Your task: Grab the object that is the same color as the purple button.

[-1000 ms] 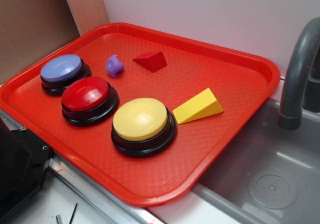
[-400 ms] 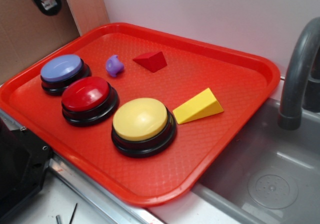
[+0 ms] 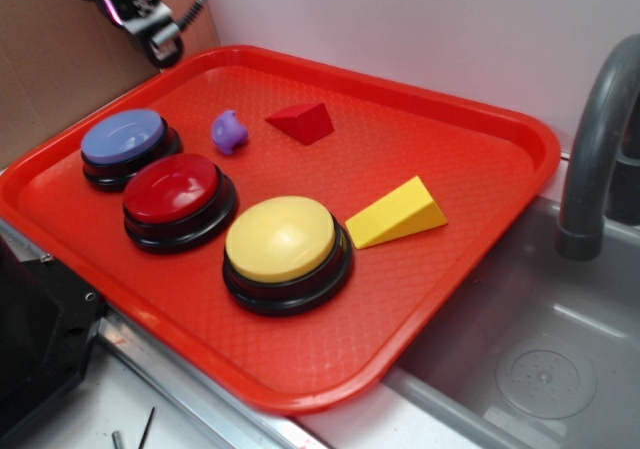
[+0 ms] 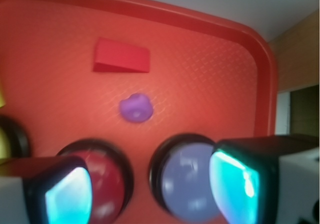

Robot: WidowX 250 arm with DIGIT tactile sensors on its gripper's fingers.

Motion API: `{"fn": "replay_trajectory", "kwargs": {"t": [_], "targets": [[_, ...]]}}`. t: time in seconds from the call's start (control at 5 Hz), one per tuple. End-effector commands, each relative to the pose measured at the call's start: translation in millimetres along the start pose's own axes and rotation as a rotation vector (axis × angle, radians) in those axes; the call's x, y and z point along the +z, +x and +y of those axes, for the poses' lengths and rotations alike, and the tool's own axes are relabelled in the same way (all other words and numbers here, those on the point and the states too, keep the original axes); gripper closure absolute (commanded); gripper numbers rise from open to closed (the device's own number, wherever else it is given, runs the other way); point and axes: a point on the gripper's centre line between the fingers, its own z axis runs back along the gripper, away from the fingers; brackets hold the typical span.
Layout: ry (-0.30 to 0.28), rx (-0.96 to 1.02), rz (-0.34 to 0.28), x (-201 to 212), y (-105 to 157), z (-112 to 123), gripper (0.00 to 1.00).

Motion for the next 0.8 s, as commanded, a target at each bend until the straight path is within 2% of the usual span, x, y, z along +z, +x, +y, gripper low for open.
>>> {"fn": "replay_trajectory", "kwargs": {"t": [0.0,0.2,0.6], "targets": [[0.058,0.018,0.009,-43.9,23.4,-3.0,0.0],[0.043,0.014,0.041,-69.3,26.6,-6.0,0.0],[0.05,-0.003,0.092,-96.0,25.8,-6.5,0.0]]}}
